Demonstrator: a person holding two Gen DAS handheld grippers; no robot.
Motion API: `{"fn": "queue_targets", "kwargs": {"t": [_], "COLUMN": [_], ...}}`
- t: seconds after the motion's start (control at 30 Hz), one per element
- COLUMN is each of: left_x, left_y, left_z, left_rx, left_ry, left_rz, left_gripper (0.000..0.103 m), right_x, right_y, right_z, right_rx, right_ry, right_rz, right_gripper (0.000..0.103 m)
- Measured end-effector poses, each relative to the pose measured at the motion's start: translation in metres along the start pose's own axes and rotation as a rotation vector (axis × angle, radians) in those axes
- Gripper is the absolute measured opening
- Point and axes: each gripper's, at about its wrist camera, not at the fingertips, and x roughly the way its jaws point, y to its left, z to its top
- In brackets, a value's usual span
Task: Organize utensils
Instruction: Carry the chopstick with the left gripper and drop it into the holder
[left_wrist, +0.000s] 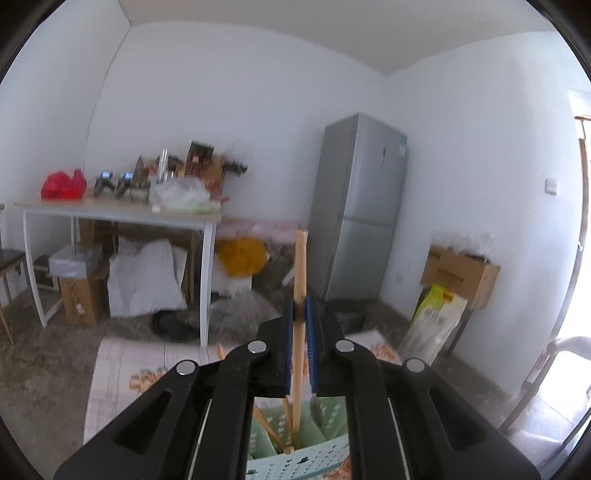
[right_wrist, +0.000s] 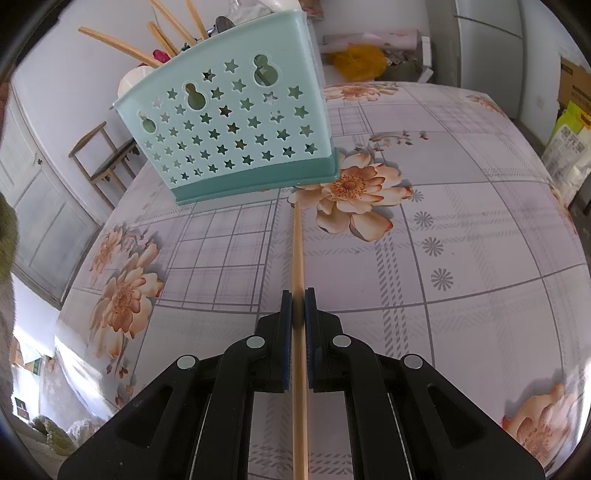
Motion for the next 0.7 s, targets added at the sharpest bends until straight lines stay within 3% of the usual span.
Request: {"fn": "queue_targets", "kwargs": {"t": [0.27,0.5,0.7], "left_x": [0.028,0.011,-0.024], "left_y": [-0.003,-0.001,0.005], "left_z": [-0.04,-0.045,-0.054], "left_rx": [0.023,0.026,0.044], "left_ry": [0.099,0.086,0.07], "left_rz": [-0.018,-0.016,-0.018], "left_gripper": [0.008,0.041,0.052], "right_x": [0.0,0.002,0.008], "right_y": [0.0,0.002,0.007], "right_z": [0.0,0.002,0.01], "right_rx": [0.002,-0.012,-0.042], "right_ry": [0.001,0.018,0.036], "right_rz": [0.0,-0.011,-0.049], "right_gripper": [0.005,0.005,0.007]}}
